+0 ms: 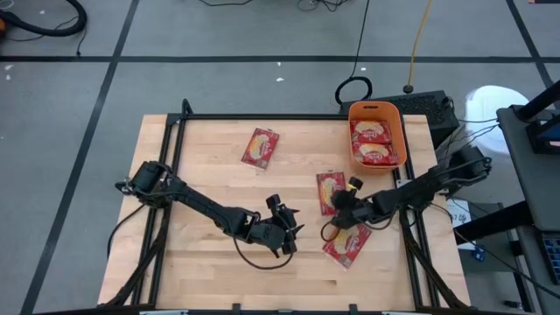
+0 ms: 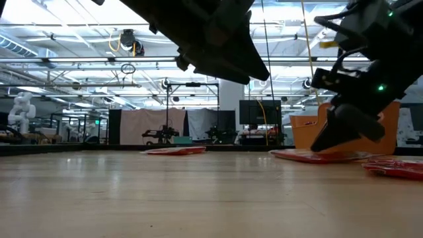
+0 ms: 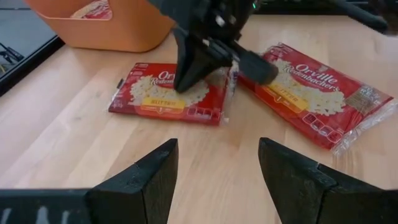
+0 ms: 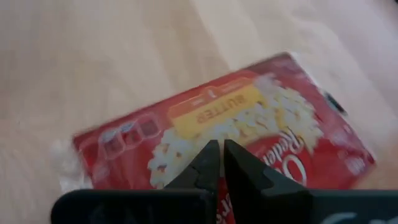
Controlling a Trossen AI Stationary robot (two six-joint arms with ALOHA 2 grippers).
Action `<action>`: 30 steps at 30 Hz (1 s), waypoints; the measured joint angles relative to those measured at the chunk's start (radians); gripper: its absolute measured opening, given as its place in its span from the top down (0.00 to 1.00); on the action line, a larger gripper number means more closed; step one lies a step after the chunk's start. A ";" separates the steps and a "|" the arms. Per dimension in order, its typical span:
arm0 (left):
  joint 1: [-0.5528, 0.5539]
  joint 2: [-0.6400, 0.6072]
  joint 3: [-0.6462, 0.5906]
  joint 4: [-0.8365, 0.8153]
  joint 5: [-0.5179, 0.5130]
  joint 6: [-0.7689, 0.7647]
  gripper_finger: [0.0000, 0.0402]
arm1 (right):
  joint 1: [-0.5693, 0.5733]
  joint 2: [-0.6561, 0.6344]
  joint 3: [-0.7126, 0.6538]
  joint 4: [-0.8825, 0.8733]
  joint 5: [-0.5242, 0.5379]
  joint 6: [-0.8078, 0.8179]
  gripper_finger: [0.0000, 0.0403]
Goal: Sort popcorn bags into baskets
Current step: Put the red popcorn bag into the orange container
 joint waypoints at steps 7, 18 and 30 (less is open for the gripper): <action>-0.011 0.000 0.000 -0.007 0.000 -0.054 0.44 | -0.046 0.049 0.000 0.243 -0.200 -0.095 0.96; -0.051 0.013 0.001 -0.014 -0.003 -0.039 0.44 | -0.043 0.013 0.000 0.570 -0.481 -0.221 0.96; -0.010 0.194 0.001 0.380 0.099 0.140 0.51 | 0.075 -0.204 0.000 0.120 -0.397 -0.221 0.96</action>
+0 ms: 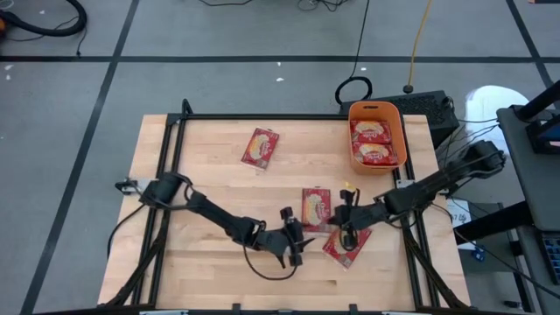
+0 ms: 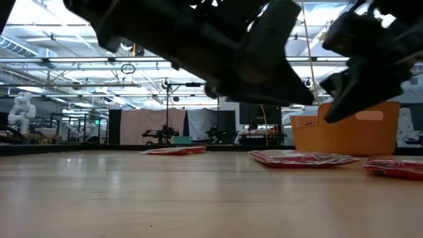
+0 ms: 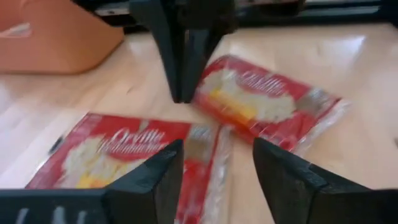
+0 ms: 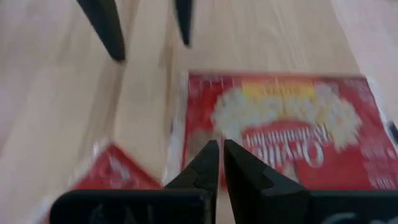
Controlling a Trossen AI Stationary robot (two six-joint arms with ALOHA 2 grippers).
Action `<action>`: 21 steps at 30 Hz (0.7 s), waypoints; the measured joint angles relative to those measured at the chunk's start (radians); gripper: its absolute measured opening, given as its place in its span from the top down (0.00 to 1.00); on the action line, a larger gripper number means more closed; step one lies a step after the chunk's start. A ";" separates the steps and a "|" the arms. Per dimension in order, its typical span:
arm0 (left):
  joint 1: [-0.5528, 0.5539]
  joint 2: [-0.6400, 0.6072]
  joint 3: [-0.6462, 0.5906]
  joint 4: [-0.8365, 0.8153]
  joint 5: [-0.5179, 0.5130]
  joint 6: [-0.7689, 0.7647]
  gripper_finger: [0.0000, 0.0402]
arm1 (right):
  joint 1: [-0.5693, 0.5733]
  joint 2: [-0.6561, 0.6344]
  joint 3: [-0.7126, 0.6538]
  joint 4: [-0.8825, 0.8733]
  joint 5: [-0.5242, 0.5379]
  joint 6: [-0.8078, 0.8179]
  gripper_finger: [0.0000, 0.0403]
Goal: Sort popcorn bags into baskets
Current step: Put the red popcorn bag into the orange container
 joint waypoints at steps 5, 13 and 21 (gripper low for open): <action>0.040 0.039 0.001 0.079 0.018 0.014 0.64 | 0.034 -0.051 0.000 -0.131 0.018 0.022 0.96; 0.079 0.095 0.001 0.058 0.140 0.002 0.83 | 0.057 -0.064 0.000 -0.184 0.117 0.042 0.96; 0.103 0.094 0.005 -0.145 0.128 -0.035 0.87 | 0.058 -0.064 0.000 -0.163 0.179 0.013 0.96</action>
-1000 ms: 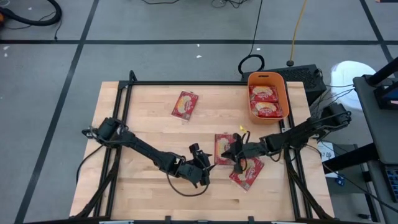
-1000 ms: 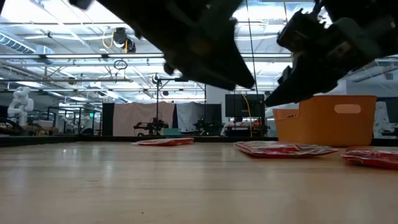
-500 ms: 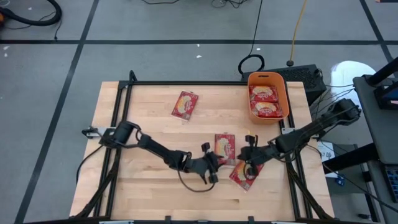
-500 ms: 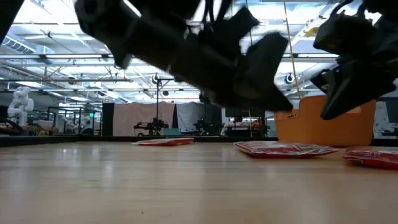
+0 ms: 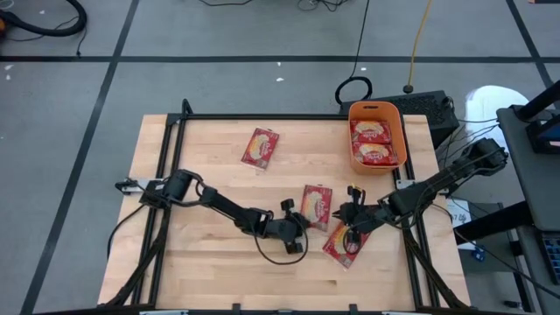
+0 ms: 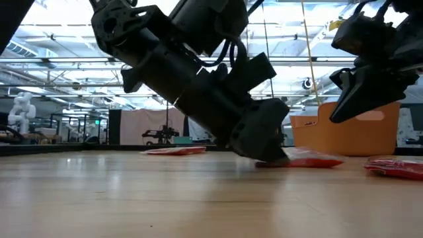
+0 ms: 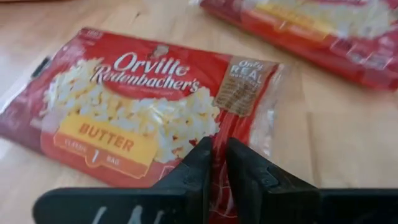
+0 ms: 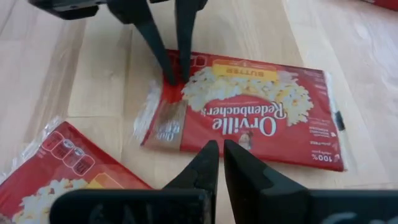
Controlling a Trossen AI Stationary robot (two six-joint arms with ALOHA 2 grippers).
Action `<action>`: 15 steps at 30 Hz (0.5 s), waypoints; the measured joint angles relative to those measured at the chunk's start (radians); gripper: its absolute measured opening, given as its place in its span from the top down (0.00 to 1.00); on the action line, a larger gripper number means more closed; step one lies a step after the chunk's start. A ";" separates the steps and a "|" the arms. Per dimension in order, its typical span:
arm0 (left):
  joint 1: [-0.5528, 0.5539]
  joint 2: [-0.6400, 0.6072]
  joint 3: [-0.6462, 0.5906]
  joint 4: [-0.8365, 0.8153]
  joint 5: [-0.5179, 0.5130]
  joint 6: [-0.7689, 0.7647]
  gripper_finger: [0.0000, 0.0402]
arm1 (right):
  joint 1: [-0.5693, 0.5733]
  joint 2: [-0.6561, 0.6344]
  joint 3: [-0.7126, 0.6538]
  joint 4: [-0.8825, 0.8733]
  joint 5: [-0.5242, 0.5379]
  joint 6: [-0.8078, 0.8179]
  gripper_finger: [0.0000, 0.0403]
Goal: Sort popcorn bags into baskets
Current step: Put the red popcorn bag into the orange container
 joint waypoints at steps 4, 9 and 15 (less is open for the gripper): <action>-0.007 -0.036 0.000 -0.111 -0.004 0.008 0.87 | 0.000 0.000 0.000 0.000 0.000 -0.005 0.96; -0.035 -0.131 -0.006 -0.309 -0.007 0.036 0.87 | 0.015 0.035 -0.033 0.116 -0.004 -0.095 0.96; -0.057 -0.237 -0.006 -0.566 -0.126 -0.077 0.87 | 0.043 0.149 -0.035 0.302 -0.002 -0.228 0.95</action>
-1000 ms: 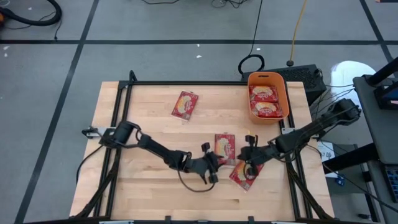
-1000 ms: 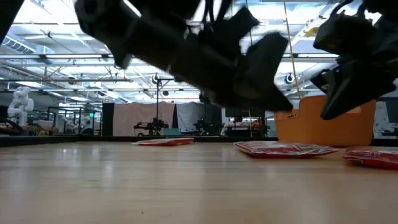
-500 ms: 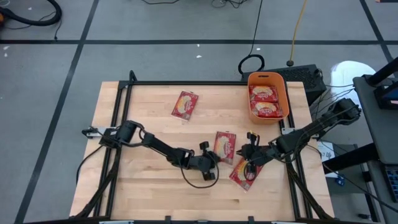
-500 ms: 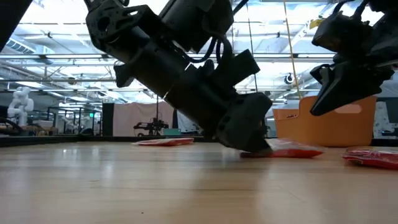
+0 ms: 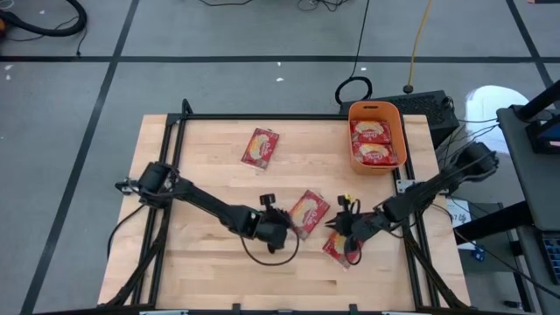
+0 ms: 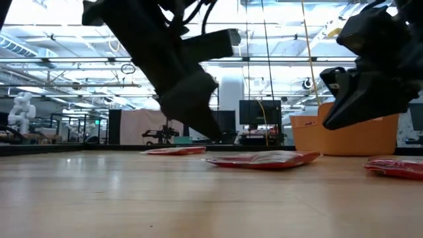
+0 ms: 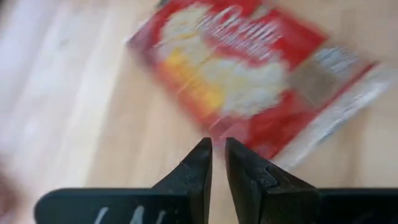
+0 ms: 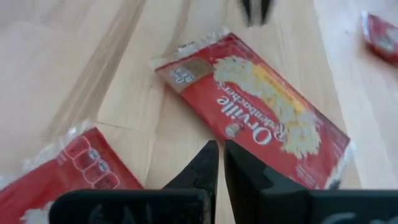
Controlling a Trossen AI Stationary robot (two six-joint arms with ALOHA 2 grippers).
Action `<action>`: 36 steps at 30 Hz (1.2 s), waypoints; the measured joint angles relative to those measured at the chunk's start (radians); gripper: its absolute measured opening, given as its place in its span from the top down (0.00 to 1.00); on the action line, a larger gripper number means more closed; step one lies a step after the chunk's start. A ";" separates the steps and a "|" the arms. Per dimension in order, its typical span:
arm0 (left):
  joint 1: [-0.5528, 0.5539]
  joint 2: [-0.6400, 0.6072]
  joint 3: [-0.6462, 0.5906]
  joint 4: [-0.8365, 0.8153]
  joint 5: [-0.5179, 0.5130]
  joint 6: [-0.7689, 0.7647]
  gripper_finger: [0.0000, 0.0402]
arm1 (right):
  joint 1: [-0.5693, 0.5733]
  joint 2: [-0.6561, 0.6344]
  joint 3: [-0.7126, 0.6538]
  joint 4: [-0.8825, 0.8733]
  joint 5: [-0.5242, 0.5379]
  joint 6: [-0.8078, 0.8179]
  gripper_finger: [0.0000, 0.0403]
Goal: Sort popcorn bags into baskets
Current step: Put the red popcorn bag into the orange container
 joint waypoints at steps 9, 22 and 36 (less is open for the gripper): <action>0.041 0.000 0.000 0.040 -0.098 -0.018 0.87 | 0.010 0.206 0.148 -0.019 0.029 -0.153 0.79; 0.081 0.079 0.001 0.200 -0.020 0.050 0.87 | 0.051 0.362 0.229 -0.112 0.223 -0.268 0.54; 0.103 0.086 0.001 0.151 -0.016 0.051 0.87 | 0.026 0.333 0.371 -0.353 0.203 -0.309 0.59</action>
